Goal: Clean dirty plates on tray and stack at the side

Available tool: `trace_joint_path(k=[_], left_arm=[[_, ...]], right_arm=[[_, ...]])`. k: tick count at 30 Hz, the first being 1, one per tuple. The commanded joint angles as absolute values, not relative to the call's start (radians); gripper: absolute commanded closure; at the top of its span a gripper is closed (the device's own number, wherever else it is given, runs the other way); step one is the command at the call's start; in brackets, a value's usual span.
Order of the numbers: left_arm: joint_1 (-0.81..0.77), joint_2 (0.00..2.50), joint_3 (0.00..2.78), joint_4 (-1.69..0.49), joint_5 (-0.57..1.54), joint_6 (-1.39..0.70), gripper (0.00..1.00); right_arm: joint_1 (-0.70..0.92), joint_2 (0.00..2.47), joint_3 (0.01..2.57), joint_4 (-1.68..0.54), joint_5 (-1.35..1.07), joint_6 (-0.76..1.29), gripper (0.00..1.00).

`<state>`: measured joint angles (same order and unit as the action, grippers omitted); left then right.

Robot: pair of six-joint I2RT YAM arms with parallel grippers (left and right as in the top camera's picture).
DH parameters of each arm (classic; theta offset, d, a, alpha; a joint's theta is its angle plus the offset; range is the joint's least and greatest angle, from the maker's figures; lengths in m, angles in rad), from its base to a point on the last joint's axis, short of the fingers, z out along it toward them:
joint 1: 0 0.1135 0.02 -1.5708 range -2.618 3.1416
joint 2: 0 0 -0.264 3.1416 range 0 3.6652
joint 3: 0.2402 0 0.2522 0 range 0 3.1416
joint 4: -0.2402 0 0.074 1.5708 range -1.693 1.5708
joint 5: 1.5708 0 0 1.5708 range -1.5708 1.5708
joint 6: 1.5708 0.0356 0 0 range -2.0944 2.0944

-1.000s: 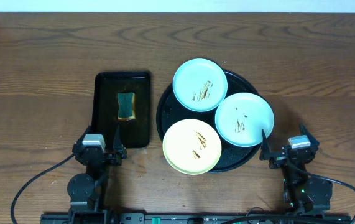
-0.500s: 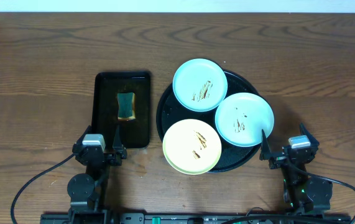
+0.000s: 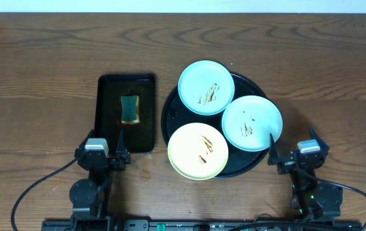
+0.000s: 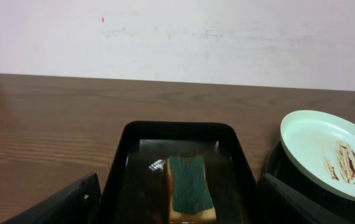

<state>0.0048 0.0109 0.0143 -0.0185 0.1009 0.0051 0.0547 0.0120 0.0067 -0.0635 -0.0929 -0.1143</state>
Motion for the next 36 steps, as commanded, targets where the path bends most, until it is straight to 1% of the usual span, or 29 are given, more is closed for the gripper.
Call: trace_joint_path(k=[1, 21, 27, 32, 36], left_arm=[[0.008, 0.004, 0.004, -0.060, 0.120, 0.023, 0.20], [0.008, 0.025, 0.004, -0.061, 0.122, 0.022, 0.20], [0.008, 0.104, 0.042, -0.123, 0.122, 0.022, 0.20], [0.008, 0.194, 0.102, -0.134, 0.122, 0.022, 0.20], [0.008, 0.289, 0.156, -0.134, 0.122, 0.022, 0.20]], right_arm=[[0.058, 0.010, 0.006, -0.068, -0.086, -0.125, 0.01], [0.058, 0.012, 0.006, -0.069, -0.074, -0.110, 0.01], [0.057, 0.025, 0.006, -0.072, -0.053, -0.008, 0.01], [0.058, 0.074, 0.022, -0.080, -0.053, 0.030, 0.01], [0.057, 0.143, 0.083, -0.168, -0.049, 0.030, 0.01]])
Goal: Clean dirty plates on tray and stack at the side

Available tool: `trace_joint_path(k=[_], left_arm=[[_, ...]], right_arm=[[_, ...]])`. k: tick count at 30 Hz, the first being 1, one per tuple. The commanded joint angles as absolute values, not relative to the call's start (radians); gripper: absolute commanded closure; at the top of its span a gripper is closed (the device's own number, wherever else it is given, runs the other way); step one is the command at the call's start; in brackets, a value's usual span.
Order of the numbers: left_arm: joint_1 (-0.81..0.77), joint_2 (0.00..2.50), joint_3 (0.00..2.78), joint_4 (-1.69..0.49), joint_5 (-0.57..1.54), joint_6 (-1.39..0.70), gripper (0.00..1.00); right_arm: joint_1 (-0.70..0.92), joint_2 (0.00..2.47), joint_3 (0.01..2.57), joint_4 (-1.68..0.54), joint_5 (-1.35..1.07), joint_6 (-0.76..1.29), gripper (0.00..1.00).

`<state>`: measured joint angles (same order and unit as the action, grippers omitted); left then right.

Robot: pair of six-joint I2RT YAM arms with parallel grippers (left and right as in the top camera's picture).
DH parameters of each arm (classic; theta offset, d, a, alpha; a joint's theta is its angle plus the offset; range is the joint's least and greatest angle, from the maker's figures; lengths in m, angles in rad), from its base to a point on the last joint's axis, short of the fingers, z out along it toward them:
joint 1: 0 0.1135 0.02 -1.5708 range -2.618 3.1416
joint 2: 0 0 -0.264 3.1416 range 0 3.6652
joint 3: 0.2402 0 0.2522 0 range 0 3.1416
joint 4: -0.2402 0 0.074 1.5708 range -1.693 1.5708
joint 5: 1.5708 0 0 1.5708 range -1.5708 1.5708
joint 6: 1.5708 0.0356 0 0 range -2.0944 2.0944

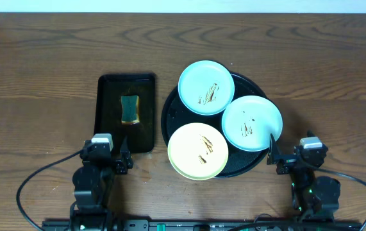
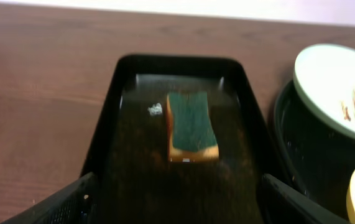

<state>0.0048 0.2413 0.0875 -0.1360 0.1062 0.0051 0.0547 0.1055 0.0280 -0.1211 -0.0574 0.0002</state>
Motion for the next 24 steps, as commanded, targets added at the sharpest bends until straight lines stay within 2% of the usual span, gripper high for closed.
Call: trace_joint_path(k=[1, 11, 19, 24], left_arm=[[0.008, 0.314, 0.171, -0.135, 0.122, 0.022, 0.20], [0.008, 0.605, 0.441, -0.324, 0.124, 0.022, 0.20], [0.008, 0.855, 0.748, -0.591, 0.129, 0.022, 0.20], [0.008, 0.999, 0.907, -0.783, 0.229, 0.022, 0.20]], right_arm=[[0.057, 0.161, 0.102, -0.193, -0.049, 0.030, 0.01], [0.058, 0.497, 0.384, -0.369, -0.035, 0.119, 0.01], [0.058, 0.867, 0.672, -0.637, -0.035, 0.078, 0.01], [0.058, 1.025, 0.795, -0.684, -0.109, 0.073, 0.01]])
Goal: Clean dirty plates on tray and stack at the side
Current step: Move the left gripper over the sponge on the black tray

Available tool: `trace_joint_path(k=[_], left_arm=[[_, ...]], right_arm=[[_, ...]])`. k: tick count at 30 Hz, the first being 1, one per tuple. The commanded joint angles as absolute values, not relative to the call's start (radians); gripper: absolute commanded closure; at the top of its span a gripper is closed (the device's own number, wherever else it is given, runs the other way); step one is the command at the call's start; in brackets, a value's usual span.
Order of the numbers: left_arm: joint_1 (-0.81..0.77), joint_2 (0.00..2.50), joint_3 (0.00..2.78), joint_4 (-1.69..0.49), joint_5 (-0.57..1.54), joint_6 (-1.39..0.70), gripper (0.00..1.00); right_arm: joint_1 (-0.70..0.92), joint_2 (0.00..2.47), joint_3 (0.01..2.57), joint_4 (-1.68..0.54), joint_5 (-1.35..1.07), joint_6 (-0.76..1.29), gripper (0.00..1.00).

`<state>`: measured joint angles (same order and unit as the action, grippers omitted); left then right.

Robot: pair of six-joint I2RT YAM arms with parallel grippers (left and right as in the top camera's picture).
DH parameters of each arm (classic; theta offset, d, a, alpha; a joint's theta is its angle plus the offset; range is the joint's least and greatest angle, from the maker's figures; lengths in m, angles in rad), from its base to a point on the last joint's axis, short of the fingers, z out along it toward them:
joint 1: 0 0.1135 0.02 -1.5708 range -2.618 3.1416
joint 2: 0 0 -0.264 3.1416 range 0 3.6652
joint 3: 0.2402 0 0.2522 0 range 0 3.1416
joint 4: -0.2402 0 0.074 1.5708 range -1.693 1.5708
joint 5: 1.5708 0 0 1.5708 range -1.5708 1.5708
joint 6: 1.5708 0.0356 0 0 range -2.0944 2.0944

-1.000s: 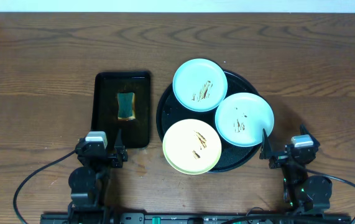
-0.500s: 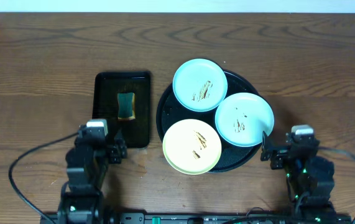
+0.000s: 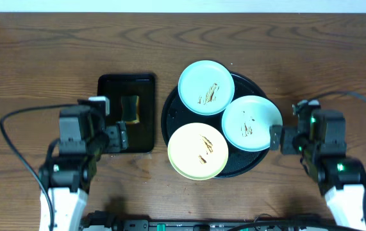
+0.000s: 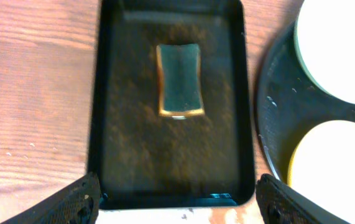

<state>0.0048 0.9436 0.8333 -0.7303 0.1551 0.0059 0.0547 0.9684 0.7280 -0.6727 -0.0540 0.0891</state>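
Three dirty plates lie on a round black tray (image 3: 172,114): a light blue one (image 3: 206,88) at the back, a second light blue one (image 3: 252,123) at the right, and a cream one (image 3: 198,151) at the front. A green-topped sponge (image 3: 130,108) lies in a black rectangular tray (image 3: 104,109) to the left. My left gripper (image 3: 115,136) hangs open over that tray's near end, with nothing between its fingers (image 4: 71,202). The sponge (image 4: 179,89) is ahead of it. My right gripper (image 3: 279,138) is beside the right plate's edge, and its jaws are unclear.
The two trays stand close together on the brown wooden table (image 3: 41,58). The round tray's rim (image 4: 265,118) and the cream plate (image 4: 336,165) lie just right of my left gripper. Cables trail from both arms at the table's front.
Both arms have left the table's front edge. The left gripper is now above the rectangular tray's near end, looking straight down. The right gripper is now level with the right plate's edge.
Both arms were low at the front edge, and the left wrist camera looked level across the sponge tray. Then that camera was tilted down at the sponge. Now both arms are farther in, and plates and sponge lie as they were.
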Motion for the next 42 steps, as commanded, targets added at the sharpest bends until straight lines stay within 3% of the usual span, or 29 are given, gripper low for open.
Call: trace_joint_path(k=[1, 9, 19, 27, 42], left_arm=[[0.008, 1.019, 0.926, -0.808, 0.242, 0.022, 0.20], [0.008, 1.058, 0.945, -0.785, 0.240, 0.022, 0.20], [0.008, 1.093, 0.966, -0.598, 0.203, 0.022, 0.20], [0.008, 1.333, 1.151, -0.628, 0.140, 0.026, 0.21], [-0.044, 1.740, 1.159, -0.581, 0.137, 0.026, 0.31]], right_arm=[[0.058, 1.040, 0.806, -0.685, -0.136, 0.074, 0.01], [0.058, 1.059, 0.810, -0.688, -0.188, 0.073, 0.01], [0.057, 1.059, 0.810, -0.688, -0.184, 0.074, 0.01], [0.058, 1.059, 0.810, -0.687, -0.184, 0.074, 0.01], [0.058, 1.059, 0.810, -0.686, -0.184, 0.074, 0.01]])
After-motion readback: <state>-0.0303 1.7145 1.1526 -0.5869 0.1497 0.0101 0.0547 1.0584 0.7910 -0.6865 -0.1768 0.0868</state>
